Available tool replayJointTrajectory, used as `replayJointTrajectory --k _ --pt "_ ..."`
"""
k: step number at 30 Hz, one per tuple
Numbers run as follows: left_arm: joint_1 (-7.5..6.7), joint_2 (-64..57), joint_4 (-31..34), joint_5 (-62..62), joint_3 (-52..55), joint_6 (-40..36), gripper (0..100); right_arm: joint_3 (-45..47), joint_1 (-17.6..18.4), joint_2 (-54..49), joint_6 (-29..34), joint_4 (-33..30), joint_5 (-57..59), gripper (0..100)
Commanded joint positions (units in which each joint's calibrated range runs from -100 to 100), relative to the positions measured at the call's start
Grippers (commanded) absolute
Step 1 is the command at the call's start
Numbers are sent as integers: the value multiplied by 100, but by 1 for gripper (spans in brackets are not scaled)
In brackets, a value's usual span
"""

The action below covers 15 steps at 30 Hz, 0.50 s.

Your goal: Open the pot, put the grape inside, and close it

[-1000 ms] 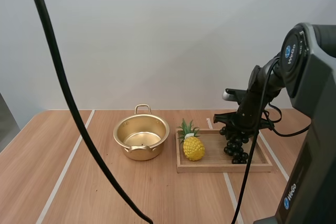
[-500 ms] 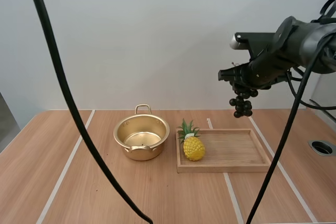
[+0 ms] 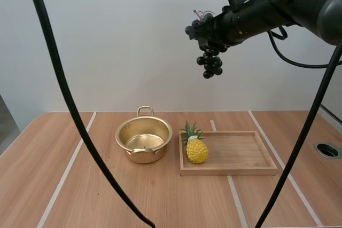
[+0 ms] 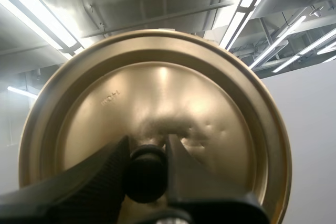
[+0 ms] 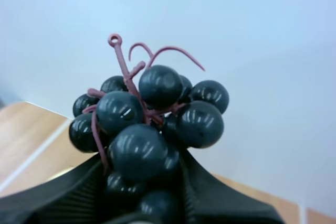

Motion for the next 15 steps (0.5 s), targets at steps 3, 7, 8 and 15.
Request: replayJointTrajectory --k 3,7,8,15 --pt "-12 -45 13 -262 -33 -13 0 -330 449 131 -111 194 4 0" --pt "-12 -45 13 -262 -33 -13 0 -394 780 451 -102 238 -58 0" --pt "-12 -45 13 -262 -33 -13 0 -394 861 540 -102 238 -63 0" --pt "-12 -45 13 -262 -33 -13 0 -394 1355 1234 -102 187 -254 0"
